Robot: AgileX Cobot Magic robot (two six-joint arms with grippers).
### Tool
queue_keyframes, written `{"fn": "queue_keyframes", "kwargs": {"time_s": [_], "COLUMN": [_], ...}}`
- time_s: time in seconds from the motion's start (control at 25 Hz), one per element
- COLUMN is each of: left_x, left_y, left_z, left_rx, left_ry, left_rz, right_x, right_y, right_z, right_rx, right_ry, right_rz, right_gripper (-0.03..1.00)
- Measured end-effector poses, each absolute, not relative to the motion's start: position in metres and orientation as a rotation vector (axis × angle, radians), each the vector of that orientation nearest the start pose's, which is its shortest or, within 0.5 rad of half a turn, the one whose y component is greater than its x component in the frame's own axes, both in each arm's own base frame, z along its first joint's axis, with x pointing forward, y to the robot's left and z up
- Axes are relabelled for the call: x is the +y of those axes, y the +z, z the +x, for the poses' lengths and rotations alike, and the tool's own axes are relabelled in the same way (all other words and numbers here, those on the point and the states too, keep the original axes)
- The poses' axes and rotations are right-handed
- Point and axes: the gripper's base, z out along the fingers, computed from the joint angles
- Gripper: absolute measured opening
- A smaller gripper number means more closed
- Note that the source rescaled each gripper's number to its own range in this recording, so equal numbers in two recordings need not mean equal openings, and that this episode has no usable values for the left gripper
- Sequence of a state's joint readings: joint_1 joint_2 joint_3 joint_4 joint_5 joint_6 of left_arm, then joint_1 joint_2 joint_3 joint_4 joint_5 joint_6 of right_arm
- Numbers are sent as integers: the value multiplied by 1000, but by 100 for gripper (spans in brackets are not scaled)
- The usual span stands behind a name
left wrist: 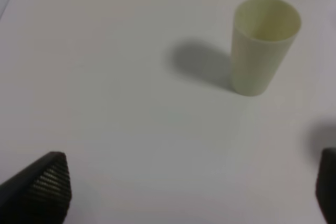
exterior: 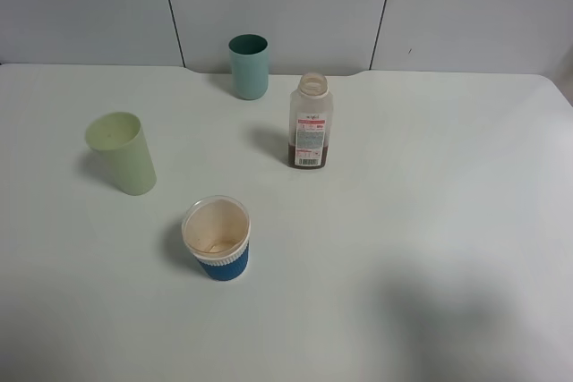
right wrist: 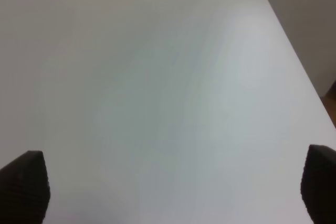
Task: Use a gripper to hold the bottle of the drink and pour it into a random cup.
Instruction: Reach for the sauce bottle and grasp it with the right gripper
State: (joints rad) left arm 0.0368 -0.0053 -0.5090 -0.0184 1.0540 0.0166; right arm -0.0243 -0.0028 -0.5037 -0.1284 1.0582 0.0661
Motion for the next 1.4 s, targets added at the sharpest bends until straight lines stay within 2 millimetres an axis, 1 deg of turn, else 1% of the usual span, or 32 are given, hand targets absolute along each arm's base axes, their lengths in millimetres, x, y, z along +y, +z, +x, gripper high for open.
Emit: {"fn": "queue_keyframes", "kwargs": {"time_s": [0.36,0.6,0.76,0.92,1.16,1.28,1.4], "left_x": [-2,-2,-2,-2,-2,-2,-2], "left_y": [280,280,280,280,280,280,280], "left_z": [-6,-6,-6,-6,-6,-6,-6], "left_rx": [2023,2023,2023,2023,2023,2023,2023], "left_ry": [12,12,12,12,12,12,12], "left_rz": [-19,-19,-19,-19,-19,-19,-19], "right_x": [-10,-10,-10,-7,-7,-9,-9], "right_y": [279,279,279,286,306,309,305], "right_z": [-6,-6,-3,16,57,80,104], "right_rx": [2029,2029,2050,2139,2189,2218,2252], "right_ry": [-123,-123,-124,-74,-93,-118,-117], "right_rz": [91,91,91,87,48,20,8], "right_gripper": [94,88,88,87,87,87,87]}}
